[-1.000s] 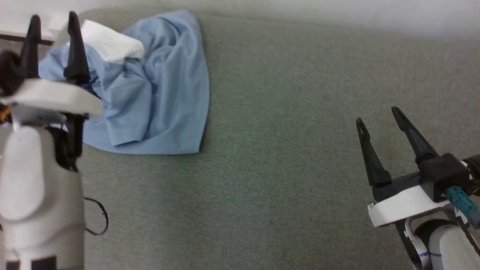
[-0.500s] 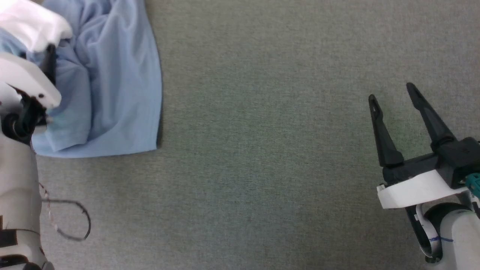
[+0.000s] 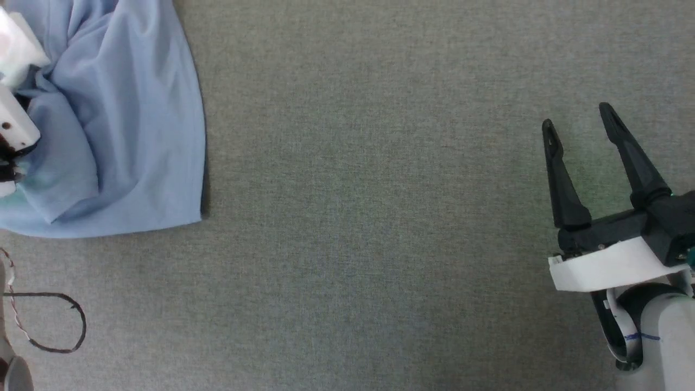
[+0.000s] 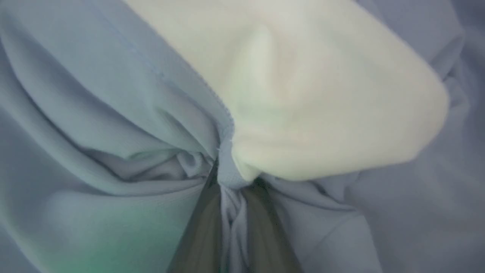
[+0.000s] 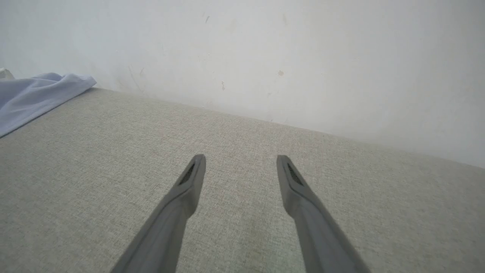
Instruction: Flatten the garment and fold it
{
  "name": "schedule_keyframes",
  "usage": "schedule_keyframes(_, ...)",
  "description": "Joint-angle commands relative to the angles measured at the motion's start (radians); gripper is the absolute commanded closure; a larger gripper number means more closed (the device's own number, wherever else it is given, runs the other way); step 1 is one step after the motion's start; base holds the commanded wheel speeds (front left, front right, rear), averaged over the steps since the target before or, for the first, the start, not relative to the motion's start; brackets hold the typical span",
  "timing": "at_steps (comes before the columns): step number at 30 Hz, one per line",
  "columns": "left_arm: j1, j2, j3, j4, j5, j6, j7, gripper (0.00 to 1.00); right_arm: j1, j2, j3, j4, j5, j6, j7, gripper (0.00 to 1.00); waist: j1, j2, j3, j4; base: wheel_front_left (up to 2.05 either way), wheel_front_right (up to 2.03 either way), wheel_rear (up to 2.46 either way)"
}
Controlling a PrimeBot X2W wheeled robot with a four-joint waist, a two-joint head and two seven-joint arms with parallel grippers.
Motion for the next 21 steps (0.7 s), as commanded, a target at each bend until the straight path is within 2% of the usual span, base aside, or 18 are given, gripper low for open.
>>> schedule_keyframes(1, 0.046, -0.007, -0.021, 0.029, 0.026, 0.027, 0.001, 1.0, -0.004, 0.006, -0.003, 0.008, 0.009, -0.001, -0.008, 0.0, 0.0, 0.0, -0.045, 0.0, 0.0, 0.0, 0.0)
schedule_keyframes(5, 0.038, 0.026, -0.065, -0.044, 0.104, 0.077, -0.129, 1.0, 0.022, 0.023, -0.01, 0.037, 0.014, -0.001, -0.021, 0.0, 0.0, 0.0, -0.129, 0.004, 0.0, 0.0, 0.0)
schedule_keyframes(10, -0.001, 0.06, -0.132, -0.151, 0.203, 0.091, -0.335, 1.0, 0.065, 0.044, -0.022, 0.071, 0.02, -0.001, -0.039, 0.0, 0.0, 0.0, -0.252, 0.011, 0.0, 0.0, 0.0)
schedule_keyframes(16, -0.087, 0.071, -0.217, -0.221, 0.292, 0.062, -0.566, 1.0, 0.122, 0.057, -0.035, 0.087, 0.031, -0.001, -0.048, 0.0, 0.0, 0.0, -0.376, -0.001, 0.0, 0.0, 0.0)
schedule_keyframes(21, -0.169, 0.038, -0.289, -0.258, 0.325, 0.018, -0.679, 1.0, 0.172, 0.06, -0.05, 0.091, 0.062, -0.001, -0.05, 0.0, 0.0, 0.0, -0.45, -0.031, 0.0, 0.0, 0.0)
